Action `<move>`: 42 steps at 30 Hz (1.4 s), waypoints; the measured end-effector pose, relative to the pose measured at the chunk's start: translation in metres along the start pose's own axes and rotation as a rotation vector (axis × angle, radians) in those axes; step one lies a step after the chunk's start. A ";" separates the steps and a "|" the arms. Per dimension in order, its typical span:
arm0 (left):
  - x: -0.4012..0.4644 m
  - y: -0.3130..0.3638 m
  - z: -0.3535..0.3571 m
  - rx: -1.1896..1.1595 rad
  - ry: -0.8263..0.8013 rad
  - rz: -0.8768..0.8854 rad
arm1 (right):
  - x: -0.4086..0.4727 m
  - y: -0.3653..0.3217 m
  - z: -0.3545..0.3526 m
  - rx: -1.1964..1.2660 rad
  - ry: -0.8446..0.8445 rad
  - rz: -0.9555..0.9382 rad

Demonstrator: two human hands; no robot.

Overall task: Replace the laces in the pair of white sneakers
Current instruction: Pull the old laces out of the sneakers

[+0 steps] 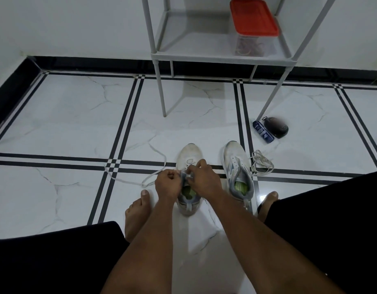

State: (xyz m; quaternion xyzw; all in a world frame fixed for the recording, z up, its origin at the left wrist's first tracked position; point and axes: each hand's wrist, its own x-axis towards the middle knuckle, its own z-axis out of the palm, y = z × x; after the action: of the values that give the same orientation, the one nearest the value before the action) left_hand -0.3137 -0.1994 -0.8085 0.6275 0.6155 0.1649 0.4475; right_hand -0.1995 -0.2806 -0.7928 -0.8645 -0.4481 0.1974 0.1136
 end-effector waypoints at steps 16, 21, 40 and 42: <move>0.000 -0.002 -0.004 0.004 -0.018 -0.041 | 0.006 -0.003 0.002 -0.043 0.077 -0.056; 0.001 -0.005 -0.005 0.026 -0.001 -0.035 | 0.008 0.000 -0.004 0.061 0.307 -0.034; 0.002 -0.012 -0.006 -0.026 -0.022 -0.050 | 0.015 -0.004 -0.011 0.441 0.256 0.051; 0.003 -0.012 -0.005 -0.036 -0.030 -0.057 | 0.029 -0.003 -0.037 0.782 0.467 0.257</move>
State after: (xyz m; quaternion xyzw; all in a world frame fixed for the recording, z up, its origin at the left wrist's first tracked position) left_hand -0.3245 -0.1962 -0.8154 0.6041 0.6233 0.1536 0.4723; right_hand -0.1700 -0.2554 -0.7651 -0.8265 -0.1918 0.1642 0.5031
